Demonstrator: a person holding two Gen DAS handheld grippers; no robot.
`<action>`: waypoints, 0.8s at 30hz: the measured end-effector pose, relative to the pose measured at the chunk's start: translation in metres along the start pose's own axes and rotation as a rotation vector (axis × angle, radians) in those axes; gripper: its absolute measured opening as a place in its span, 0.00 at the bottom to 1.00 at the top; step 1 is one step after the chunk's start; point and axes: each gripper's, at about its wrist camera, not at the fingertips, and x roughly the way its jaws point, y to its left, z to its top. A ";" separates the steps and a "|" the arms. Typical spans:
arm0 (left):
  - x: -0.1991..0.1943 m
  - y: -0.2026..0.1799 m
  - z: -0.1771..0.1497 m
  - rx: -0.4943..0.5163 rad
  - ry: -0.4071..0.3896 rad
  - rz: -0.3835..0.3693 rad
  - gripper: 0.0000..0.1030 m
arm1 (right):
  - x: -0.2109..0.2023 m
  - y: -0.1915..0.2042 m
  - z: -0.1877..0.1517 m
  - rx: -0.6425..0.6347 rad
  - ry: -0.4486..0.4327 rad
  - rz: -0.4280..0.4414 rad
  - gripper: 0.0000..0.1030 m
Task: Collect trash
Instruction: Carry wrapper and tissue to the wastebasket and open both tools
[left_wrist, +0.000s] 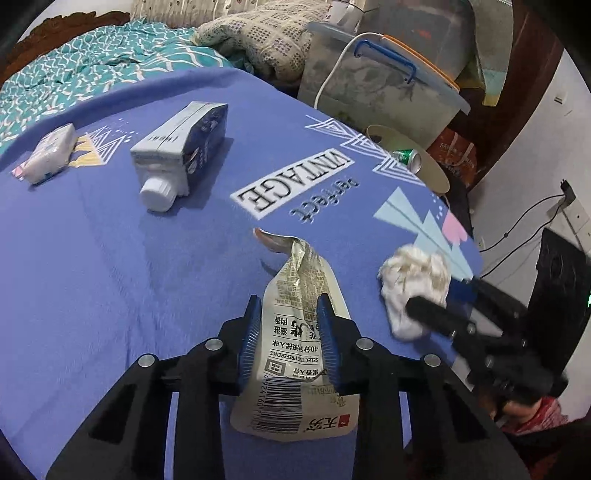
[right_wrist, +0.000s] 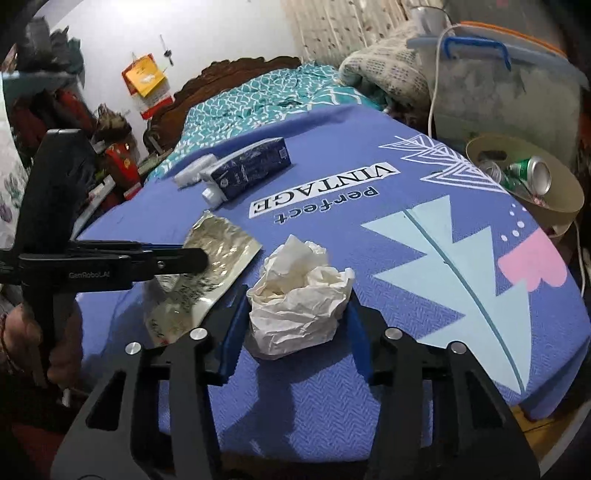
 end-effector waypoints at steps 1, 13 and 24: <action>0.001 -0.001 0.003 -0.001 0.000 -0.013 0.28 | -0.001 -0.004 0.002 0.032 -0.007 0.012 0.48; 0.041 -0.056 0.103 0.107 0.005 -0.222 0.27 | -0.030 -0.127 0.047 0.330 -0.155 -0.070 0.48; 0.148 -0.149 0.244 0.206 0.002 -0.291 0.27 | -0.035 -0.253 0.099 0.468 -0.210 -0.270 0.61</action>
